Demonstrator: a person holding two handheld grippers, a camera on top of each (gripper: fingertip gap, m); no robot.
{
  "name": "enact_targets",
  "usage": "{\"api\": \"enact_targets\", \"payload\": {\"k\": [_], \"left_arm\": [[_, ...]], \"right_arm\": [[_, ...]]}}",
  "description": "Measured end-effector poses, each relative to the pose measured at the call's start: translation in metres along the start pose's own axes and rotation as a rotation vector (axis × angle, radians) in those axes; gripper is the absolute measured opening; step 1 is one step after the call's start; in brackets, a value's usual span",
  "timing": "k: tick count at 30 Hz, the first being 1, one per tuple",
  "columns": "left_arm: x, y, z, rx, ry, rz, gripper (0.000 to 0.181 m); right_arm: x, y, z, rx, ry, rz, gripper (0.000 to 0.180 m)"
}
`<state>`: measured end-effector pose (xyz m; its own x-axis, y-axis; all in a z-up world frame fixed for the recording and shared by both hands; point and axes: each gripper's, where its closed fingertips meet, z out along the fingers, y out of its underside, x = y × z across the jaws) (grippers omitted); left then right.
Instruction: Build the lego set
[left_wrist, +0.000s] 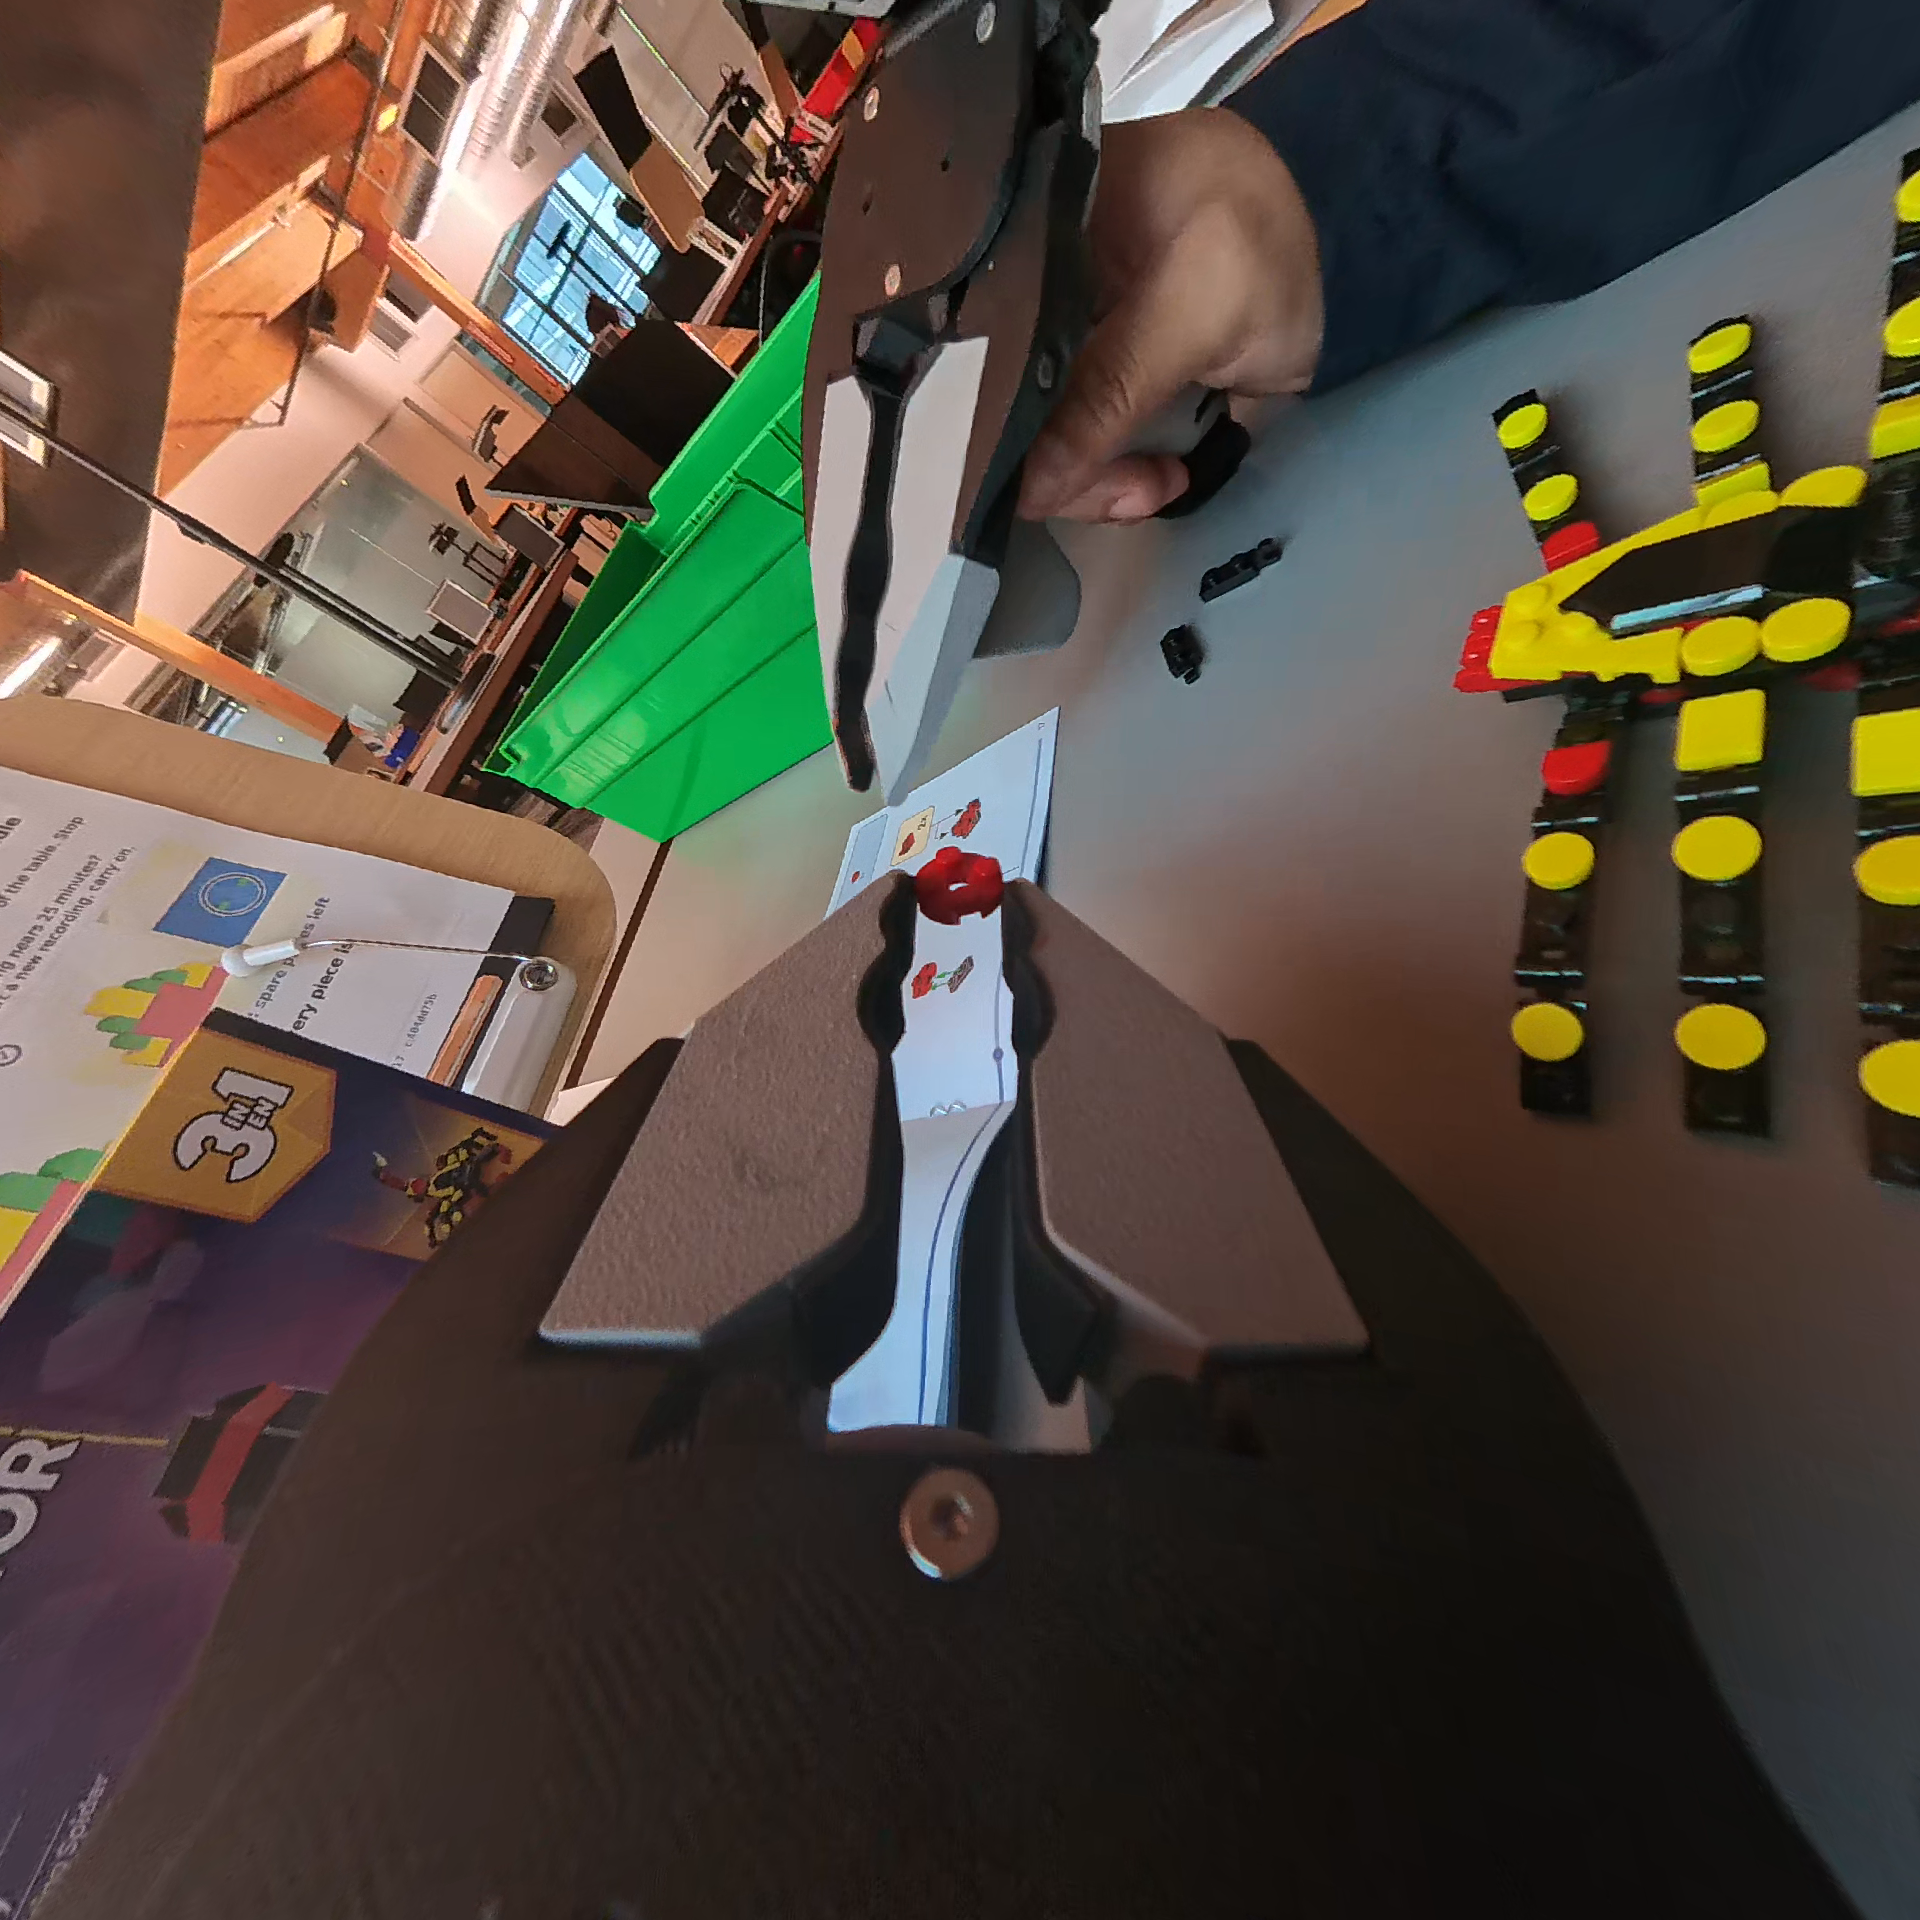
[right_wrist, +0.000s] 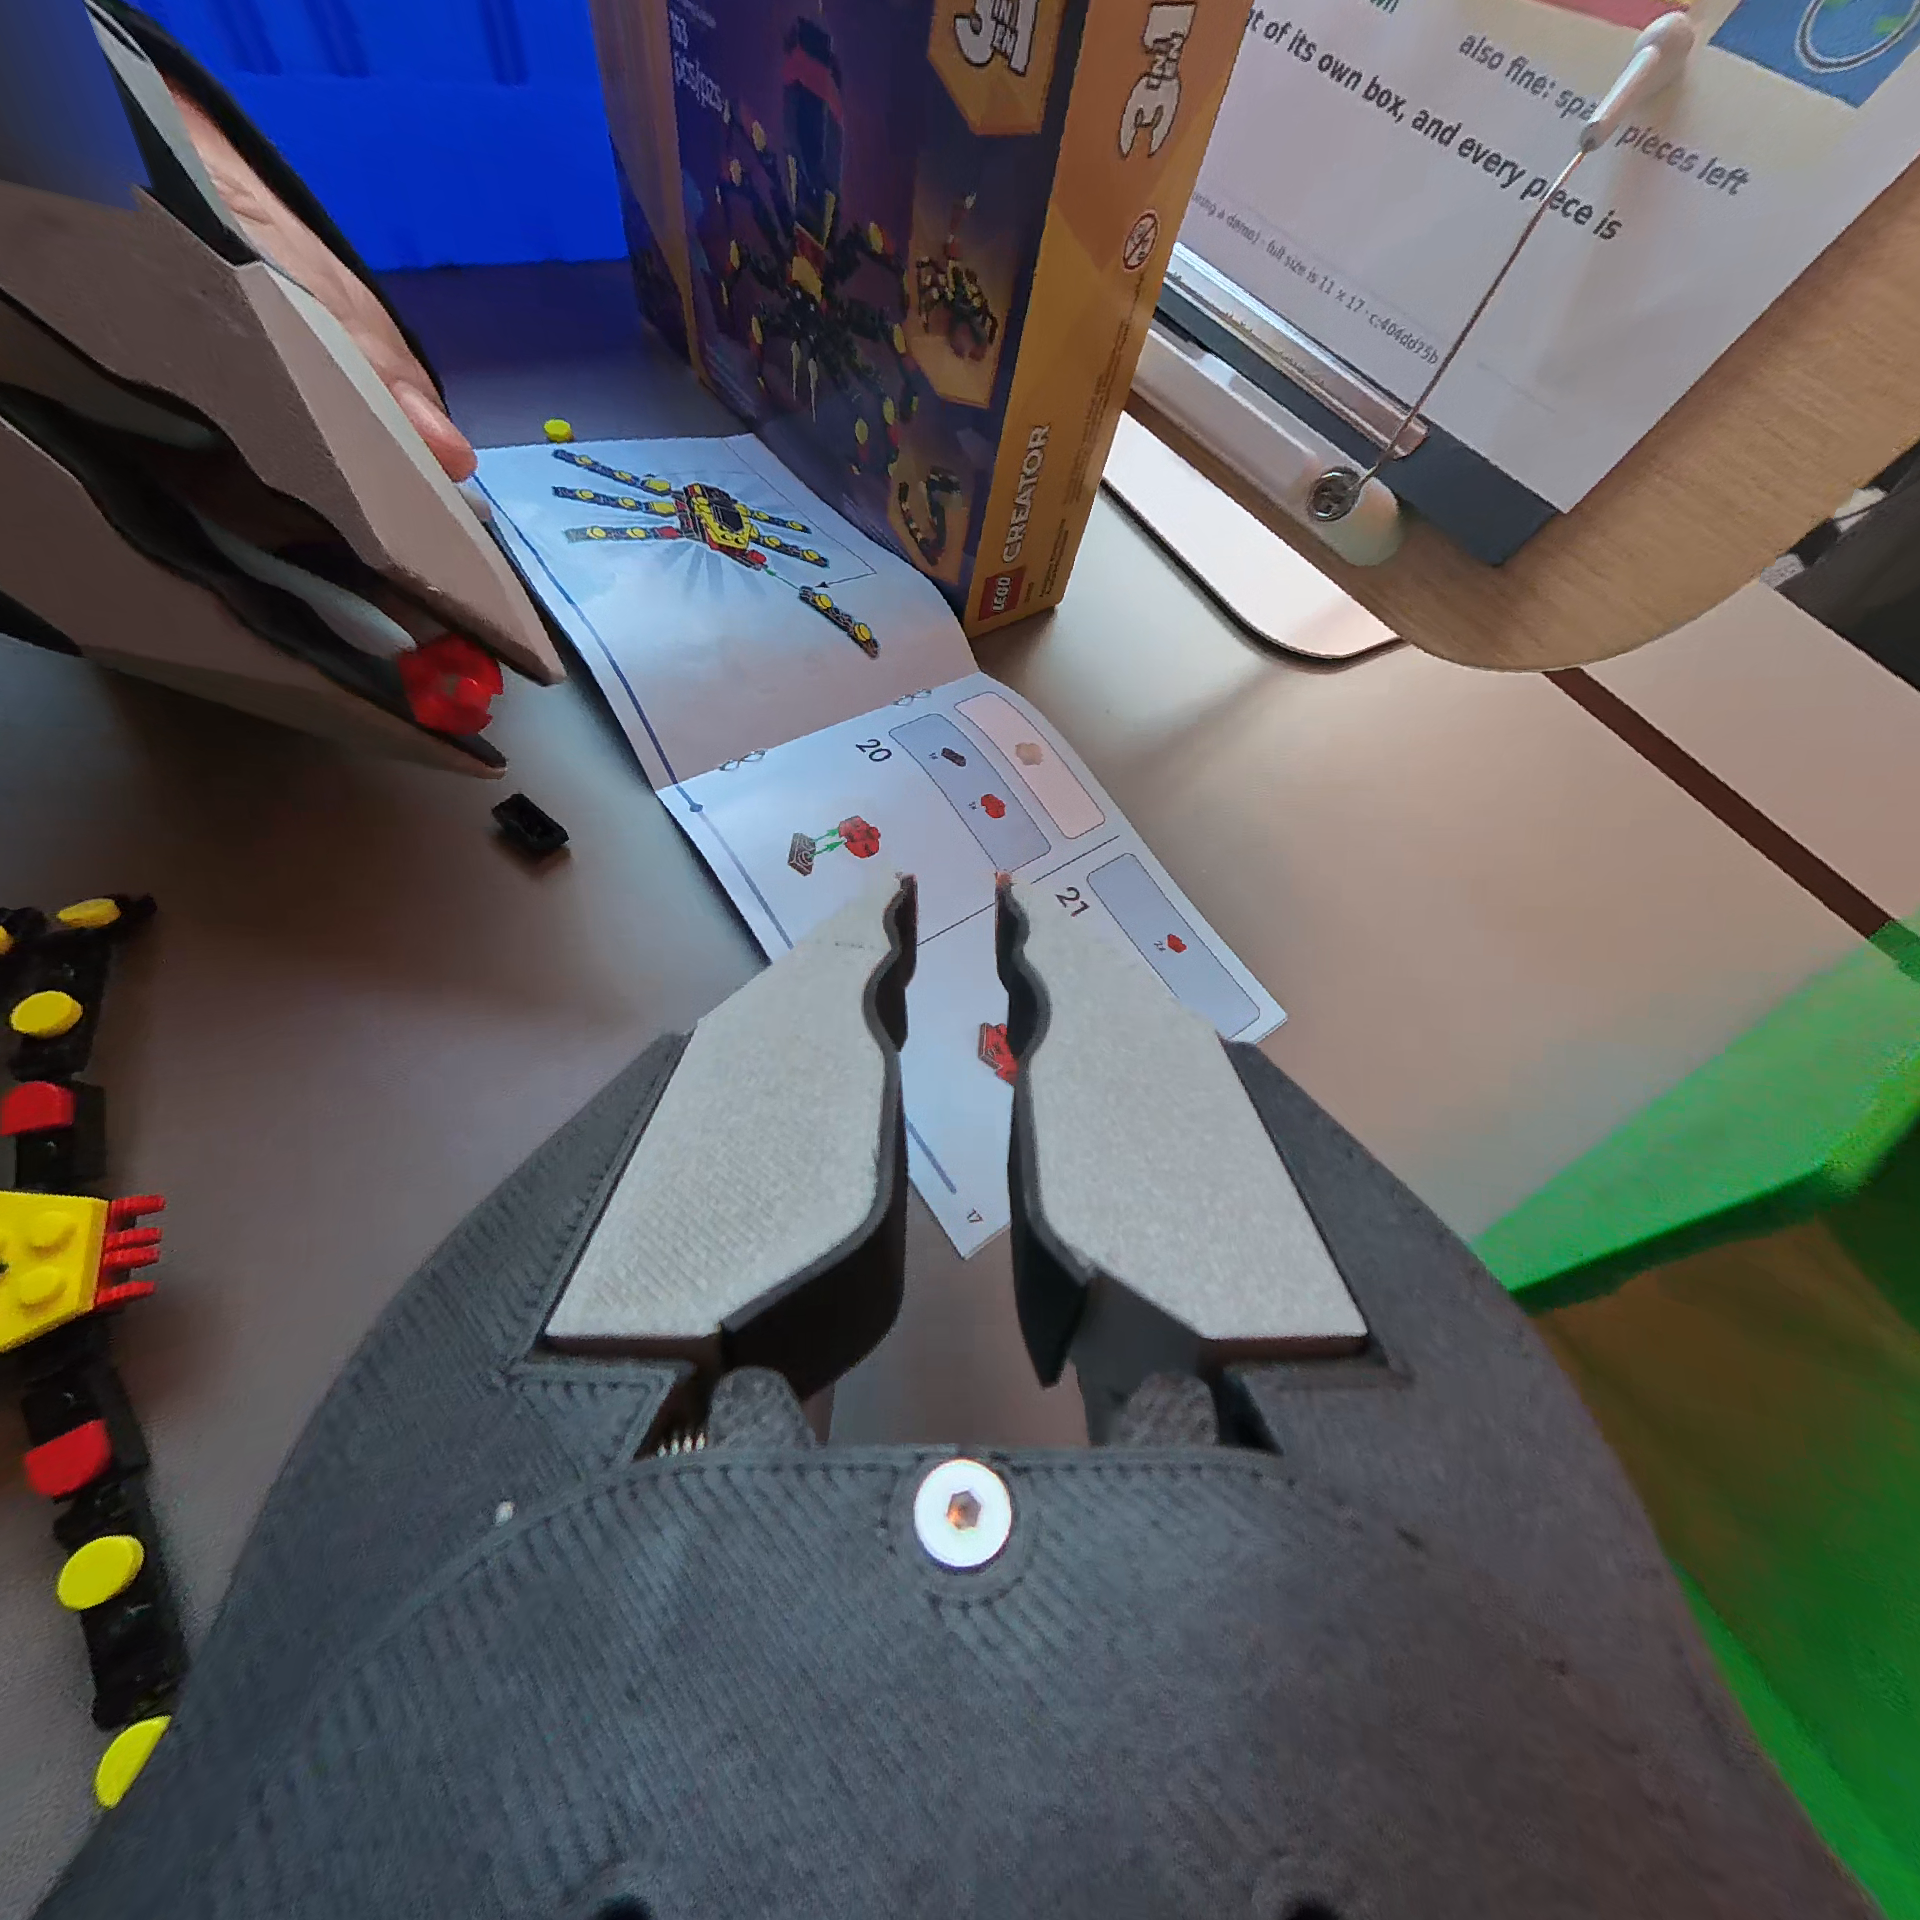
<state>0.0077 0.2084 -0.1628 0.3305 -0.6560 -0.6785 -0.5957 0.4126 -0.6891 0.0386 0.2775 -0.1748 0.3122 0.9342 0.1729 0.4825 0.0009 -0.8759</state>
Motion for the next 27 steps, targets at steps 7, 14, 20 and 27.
{"api": "enact_targets", "payload": {"k": [7, 14, 20, 27], "left_arm": [[-0.0008, 0.0002, 0.0007, -0.003, -0.003, -0.005, 0.014], [0.0005, 0.0007, 0.0014, -0.009, 0.001, 0.003, 0.014], [0.0016, 0.0000, 0.0010, -0.004, 0.007, 0.006, 0.013], [0.0021, -0.0005, 0.0005, 0.001, 0.009, 0.008, 0.013]], "right_arm": [[-0.0002, 0.0009, 0.0009, -0.009, 0.004, -0.008, 0.006], [-0.0030, -0.0005, 0.0000, 0.001, -0.020, -0.010, 0.006], [-0.0023, 0.0016, 0.0018, -0.015, -0.024, 0.000, 0.004], [-0.0032, 0.0040, 0.0041, -0.036, -0.016, -0.018, 0.002]]}}
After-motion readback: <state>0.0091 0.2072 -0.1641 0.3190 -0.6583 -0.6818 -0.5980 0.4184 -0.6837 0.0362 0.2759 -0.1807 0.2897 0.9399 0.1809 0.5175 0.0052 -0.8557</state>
